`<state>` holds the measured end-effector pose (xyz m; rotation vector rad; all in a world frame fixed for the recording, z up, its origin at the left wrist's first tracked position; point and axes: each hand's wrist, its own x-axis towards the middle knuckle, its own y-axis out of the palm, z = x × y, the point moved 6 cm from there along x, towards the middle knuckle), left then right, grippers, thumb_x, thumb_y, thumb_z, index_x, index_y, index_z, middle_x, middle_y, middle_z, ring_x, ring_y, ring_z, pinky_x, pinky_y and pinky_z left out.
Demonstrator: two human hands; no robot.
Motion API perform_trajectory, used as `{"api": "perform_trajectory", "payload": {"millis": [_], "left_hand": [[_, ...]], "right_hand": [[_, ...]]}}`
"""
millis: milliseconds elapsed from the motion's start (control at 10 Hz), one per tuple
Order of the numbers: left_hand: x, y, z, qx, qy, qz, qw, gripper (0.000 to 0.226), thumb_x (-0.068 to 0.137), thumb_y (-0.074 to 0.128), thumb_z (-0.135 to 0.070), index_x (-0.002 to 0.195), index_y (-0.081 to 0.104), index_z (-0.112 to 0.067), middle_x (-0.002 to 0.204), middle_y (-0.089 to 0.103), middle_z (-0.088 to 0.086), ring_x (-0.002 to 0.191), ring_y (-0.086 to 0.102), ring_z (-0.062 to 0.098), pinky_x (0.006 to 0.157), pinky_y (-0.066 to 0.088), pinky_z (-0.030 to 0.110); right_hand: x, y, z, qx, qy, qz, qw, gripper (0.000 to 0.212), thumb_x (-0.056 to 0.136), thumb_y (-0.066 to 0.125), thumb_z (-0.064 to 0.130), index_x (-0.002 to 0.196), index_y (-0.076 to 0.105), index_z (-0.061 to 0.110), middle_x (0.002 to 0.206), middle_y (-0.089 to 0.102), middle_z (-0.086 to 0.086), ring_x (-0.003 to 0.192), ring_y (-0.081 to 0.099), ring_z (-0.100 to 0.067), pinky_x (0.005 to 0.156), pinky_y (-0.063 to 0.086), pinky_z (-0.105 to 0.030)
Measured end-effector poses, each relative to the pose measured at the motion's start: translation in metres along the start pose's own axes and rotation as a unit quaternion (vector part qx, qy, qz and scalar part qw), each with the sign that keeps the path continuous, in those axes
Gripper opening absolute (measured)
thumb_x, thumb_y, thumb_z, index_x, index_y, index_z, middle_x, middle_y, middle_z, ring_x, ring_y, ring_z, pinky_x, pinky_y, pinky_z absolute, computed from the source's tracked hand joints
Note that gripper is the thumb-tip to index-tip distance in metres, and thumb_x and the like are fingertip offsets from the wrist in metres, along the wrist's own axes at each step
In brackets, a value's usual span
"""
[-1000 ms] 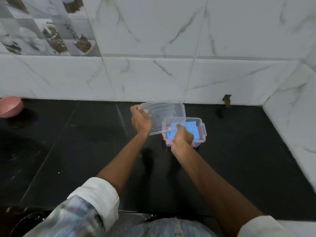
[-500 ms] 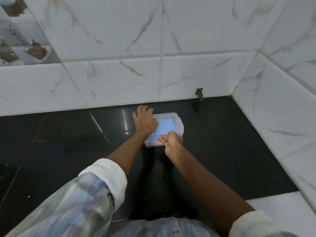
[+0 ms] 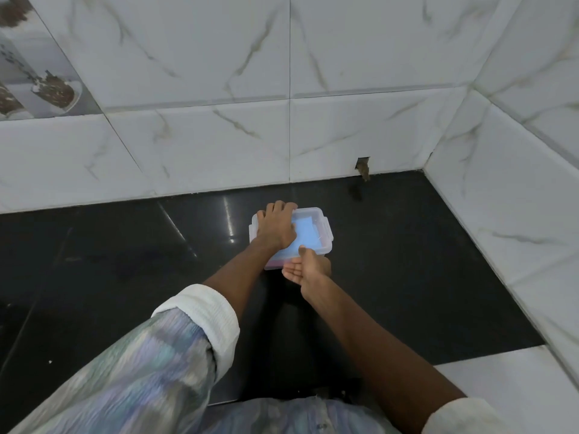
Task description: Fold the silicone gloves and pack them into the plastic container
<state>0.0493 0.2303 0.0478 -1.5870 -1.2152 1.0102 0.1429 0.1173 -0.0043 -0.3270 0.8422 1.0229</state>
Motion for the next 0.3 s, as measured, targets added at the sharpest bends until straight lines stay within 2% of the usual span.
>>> {"api": "perform_trajectory", "payload": {"millis": [200, 300], "left_hand": [[-0.0073, 0.0036, 0.0017, -0.004, 0.010, 0.002, 1.000, 0.055, 0.104, 0.054, -0.023, 0.157, 0.039, -0.027, 0.156, 0.040, 0.002, 0.146, 0.037, 0.026, 0.119, 0.027, 0.044], [-0.0105, 0.0002, -0.0019, -0.011, 0.014, -0.012, 1.000, 0.055, 0.104, 0.054, -0.023, 0.157, 0.040, -0.026, 0.158, 0.040, 0.001, 0.147, 0.037, 0.025, 0.119, 0.026, 0.044]], "right_hand": [[-0.0037, -0.0045, -0.0004, -0.083, -0.009, 0.003, 0.997, 0.042, 0.104, 0.063, 0.037, 0.097, 0.076, -0.003, 0.080, 0.080, -0.014, 0.058, 0.076, -0.019, 0.041, 0.055, -0.022], [-0.0055, -0.0068, 0.0039, -0.131, -0.038, -0.020, 0.990, 0.042, 0.102, 0.062, 0.039, 0.087, 0.078, 0.003, 0.072, 0.080, -0.009, 0.054, 0.074, -0.017, 0.044, 0.055, -0.022]]}}
